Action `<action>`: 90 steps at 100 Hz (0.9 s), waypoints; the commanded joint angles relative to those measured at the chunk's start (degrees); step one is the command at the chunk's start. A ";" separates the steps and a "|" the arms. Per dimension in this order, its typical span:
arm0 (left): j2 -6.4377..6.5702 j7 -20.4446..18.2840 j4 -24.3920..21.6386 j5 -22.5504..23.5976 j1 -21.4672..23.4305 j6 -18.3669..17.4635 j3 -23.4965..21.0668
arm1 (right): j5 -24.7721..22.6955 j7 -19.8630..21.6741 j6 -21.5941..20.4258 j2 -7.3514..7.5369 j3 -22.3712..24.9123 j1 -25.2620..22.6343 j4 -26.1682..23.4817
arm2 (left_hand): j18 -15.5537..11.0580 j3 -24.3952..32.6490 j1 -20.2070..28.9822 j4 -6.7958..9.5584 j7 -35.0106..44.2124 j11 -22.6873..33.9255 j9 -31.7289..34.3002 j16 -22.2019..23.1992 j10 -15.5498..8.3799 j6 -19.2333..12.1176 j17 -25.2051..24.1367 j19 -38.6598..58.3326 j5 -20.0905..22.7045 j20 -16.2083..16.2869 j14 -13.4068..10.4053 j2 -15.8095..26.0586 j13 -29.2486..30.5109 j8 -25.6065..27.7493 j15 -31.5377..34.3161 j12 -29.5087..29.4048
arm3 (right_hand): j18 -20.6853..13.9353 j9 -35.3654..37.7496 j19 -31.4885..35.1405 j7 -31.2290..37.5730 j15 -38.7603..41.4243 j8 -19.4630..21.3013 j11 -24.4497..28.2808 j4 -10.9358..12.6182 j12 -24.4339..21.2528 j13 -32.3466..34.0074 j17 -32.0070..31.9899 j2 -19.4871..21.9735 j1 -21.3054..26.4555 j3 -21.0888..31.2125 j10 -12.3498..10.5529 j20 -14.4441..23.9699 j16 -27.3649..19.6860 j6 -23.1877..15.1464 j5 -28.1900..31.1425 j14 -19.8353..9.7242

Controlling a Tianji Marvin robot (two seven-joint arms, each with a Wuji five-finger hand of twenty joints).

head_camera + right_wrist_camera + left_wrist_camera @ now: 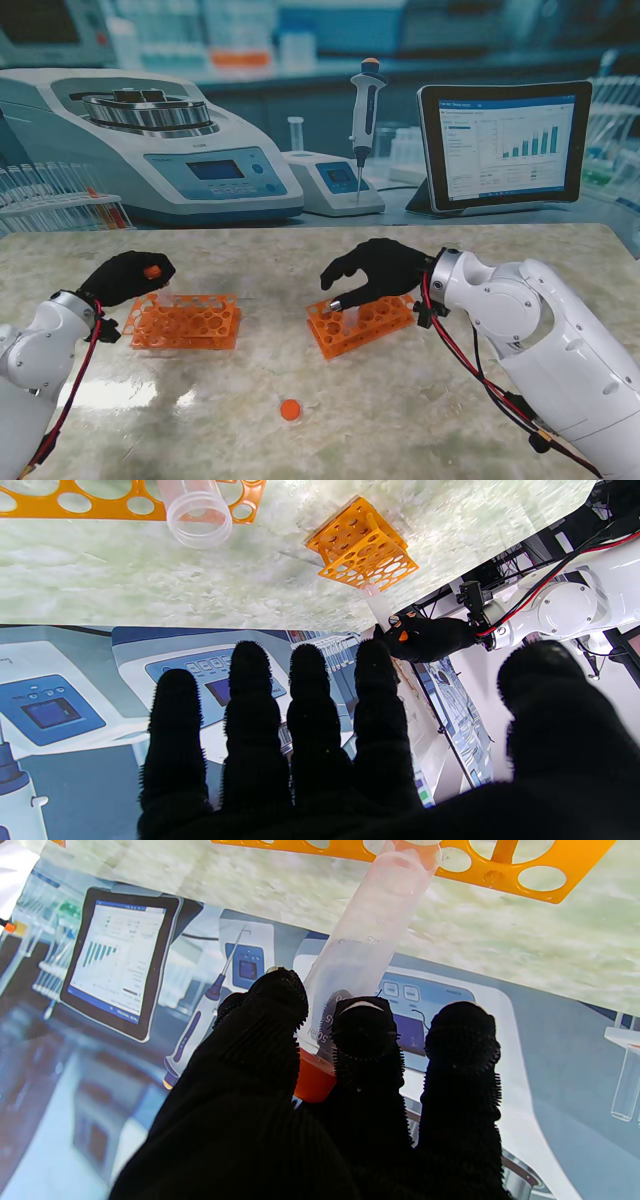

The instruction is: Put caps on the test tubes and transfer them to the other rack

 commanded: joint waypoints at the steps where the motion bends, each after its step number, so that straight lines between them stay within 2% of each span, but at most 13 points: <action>1: -0.08 -2.01 0.24 -0.01 1.17 0.68 0.21 | -0.15 0.17 0.03 0.05 0.03 -0.49 -0.05 | 1.30 15.93 10.03 1.72 9.73 20.23 9.16 0.65 -6.67 4.89 0.21 0.24 4.42 1.90 -2.11 13.21 -2.28 2.97 -1.51 3.01 | 1.23 0.66 -0.57 0.62 -1.10 0.63 0.11 0.13 0.46 -0.51 -1.02 2.46 -1.37 -0.08 -1.68 -0.48 -0.23 -1.15 1.22 -0.89; 25: 0.30 -4.92 -1.86 -0.61 2.44 1.64 -0.98 | -0.13 0.18 0.02 0.05 0.01 -0.51 0.01 | 1.21 15.84 10.03 1.76 9.47 20.14 9.09 0.48 -6.69 5.11 0.39 0.31 4.21 1.67 -2.17 13.28 -2.24 2.79 -1.54 2.89 | 1.21 0.66 -0.60 0.63 -1.12 0.64 0.11 0.14 0.47 -0.52 -1.06 2.49 -1.33 -0.13 -1.60 -0.46 -0.24 -1.09 1.23 -1.00; 76: 0.56 -6.57 -2.72 -0.54 3.36 2.28 -1.48 | -0.13 0.16 0.12 0.05 0.05 -0.61 0.13 | 1.04 15.83 10.03 1.79 9.16 20.01 9.03 0.24 -6.49 5.31 0.70 0.45 3.94 1.41 -2.22 13.15 -2.12 2.42 -1.59 2.82 | 1.23 0.64 -0.63 0.57 -1.12 0.61 0.10 0.16 0.48 -0.62 -1.07 2.62 -1.27 -0.25 -1.56 -0.42 -0.24 -1.14 1.10 -0.78; 84: 0.56 -6.71 -2.49 -0.69 3.13 2.70 -1.15 | -0.17 0.20 0.11 0.06 0.03 -0.59 0.14 | 1.34 15.96 10.02 1.62 8.37 19.73 8.69 0.09 -5.88 5.70 0.02 0.27 3.75 1.44 -1.28 12.62 -2.44 1.85 -2.02 3.36 | 1.23 0.72 -0.62 0.59 -1.10 0.62 0.13 0.16 0.49 -0.56 -1.06 2.60 -1.27 -0.28 -1.77 -0.41 -0.24 -1.15 1.17 -0.89; 90: 0.57 -6.89 -2.25 -0.88 2.92 3.04 -0.87 | -0.17 0.23 0.09 0.07 -0.01 -0.56 0.16 | 1.59 15.83 10.03 1.26 5.93 18.02 8.42 -0.13 -5.17 6.33 -0.89 0.26 3.73 1.77 0.36 11.83 -2.75 -0.36 -3.13 4.23 | 1.23 0.65 -0.63 0.62 -1.09 0.63 0.10 0.17 0.48 -0.56 -1.07 2.63 -1.23 -0.27 -1.55 -0.40 -0.23 -1.09 1.23 -0.84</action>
